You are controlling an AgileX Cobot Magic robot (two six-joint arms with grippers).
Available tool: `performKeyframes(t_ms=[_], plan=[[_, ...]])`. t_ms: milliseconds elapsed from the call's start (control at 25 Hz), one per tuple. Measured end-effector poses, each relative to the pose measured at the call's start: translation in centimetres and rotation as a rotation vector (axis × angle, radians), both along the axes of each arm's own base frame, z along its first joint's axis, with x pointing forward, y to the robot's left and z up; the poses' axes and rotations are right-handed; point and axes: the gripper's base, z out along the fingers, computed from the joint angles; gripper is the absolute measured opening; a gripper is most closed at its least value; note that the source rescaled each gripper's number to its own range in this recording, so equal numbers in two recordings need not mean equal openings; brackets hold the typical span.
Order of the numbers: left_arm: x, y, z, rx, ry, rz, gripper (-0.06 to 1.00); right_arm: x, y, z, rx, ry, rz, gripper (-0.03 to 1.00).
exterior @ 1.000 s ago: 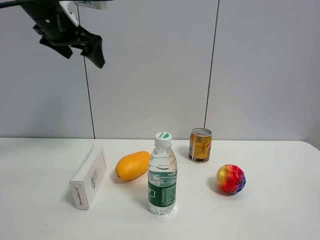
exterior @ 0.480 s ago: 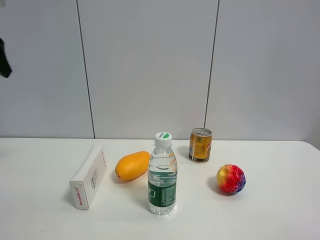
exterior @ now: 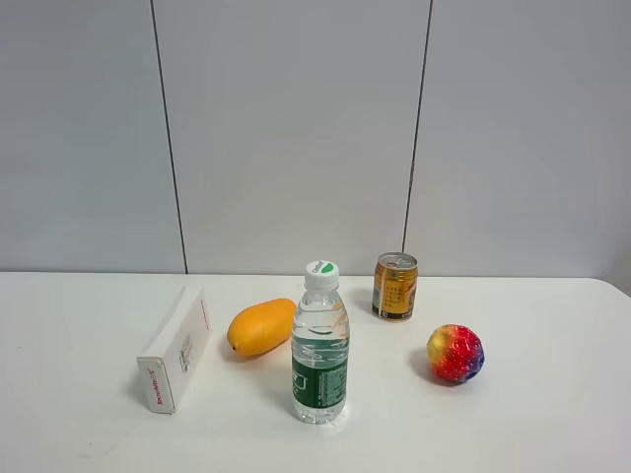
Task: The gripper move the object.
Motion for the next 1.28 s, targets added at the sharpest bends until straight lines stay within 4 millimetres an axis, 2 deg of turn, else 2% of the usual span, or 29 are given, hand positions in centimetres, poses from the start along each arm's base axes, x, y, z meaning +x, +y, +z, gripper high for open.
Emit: performKeyframes(t_ms=[80,240,440,600,840,1280], plan=[[-2.6,-1.0,-0.3,0.01,-0.066,0.001,1.0,0.0,0.0,0.0,0.0,0.0,0.0,1.0],[-5.4,-2.2,-2.4,-0.01,-0.122,0.004,1.0,0.0,0.0,0.0,0.0,0.0,0.0,1.0],[-7.9,-3.4,-5.0,-0.053,-0.104,-0.017,1.0,0.0,0.0,0.0,0.0,0.0,0.0,1.0],[-9.6,-4.2,-5.9,-0.067,-0.078,-0.035,1.0,0.0,0.0,0.0,0.0,0.0,0.0,1.0],[-11.0,-4.6,-6.7,-0.036,-0.09,-0.032,1.0,0.0,0.0,0.0,0.0,0.0,0.0,1.0],[-11.2,-4.5,-7.4,-0.053,-0.054,-0.17,1.0,0.0,0.0,0.0,0.0,0.0,0.0,1.0]])
